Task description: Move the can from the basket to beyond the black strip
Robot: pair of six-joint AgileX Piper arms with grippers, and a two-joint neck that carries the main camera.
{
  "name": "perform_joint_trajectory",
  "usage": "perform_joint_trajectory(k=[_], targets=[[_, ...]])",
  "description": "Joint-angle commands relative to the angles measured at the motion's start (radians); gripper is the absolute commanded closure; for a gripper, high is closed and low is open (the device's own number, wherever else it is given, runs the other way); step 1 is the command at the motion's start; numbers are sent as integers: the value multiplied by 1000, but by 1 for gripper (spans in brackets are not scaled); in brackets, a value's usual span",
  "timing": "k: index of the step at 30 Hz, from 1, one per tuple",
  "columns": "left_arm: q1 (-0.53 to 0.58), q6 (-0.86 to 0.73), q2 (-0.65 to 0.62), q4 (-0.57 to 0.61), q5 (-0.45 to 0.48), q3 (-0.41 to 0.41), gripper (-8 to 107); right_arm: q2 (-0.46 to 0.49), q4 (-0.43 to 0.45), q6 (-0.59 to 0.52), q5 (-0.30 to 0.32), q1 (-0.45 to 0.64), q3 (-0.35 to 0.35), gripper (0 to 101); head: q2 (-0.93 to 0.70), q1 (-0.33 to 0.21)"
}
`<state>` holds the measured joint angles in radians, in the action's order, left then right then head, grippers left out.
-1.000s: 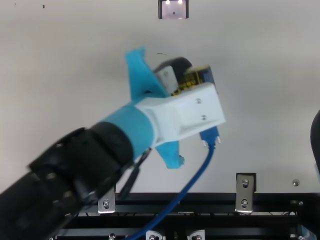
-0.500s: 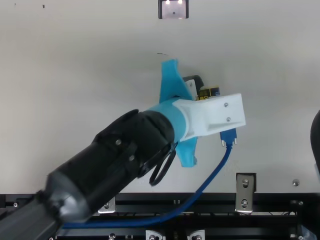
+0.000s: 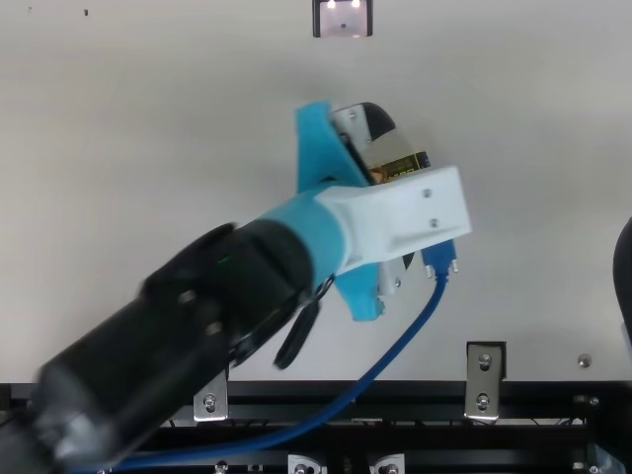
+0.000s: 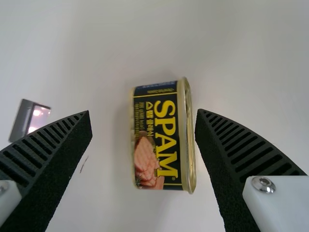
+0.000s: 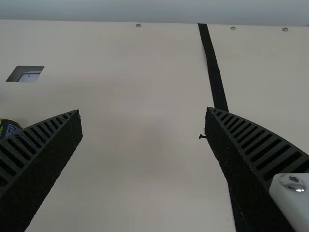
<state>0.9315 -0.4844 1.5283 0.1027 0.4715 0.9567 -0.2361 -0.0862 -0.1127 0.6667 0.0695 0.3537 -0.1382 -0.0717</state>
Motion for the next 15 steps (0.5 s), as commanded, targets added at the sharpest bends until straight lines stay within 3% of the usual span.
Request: perform_joint_trajectory(k=[1, 8, 15], targets=[[-16, 28, -113, 8, -12, -32, 9, 0, 0, 0, 0, 0, 0, 0, 11, -1], [-132, 205, -332, -76, -87, -150, 9, 0, 0, 0, 0, 0, 0, 0, 11, -1], [-319, 391, -515, -215, -187, -272, 9, 0, 0, 0, 0, 0, 0, 0, 11, -1]])
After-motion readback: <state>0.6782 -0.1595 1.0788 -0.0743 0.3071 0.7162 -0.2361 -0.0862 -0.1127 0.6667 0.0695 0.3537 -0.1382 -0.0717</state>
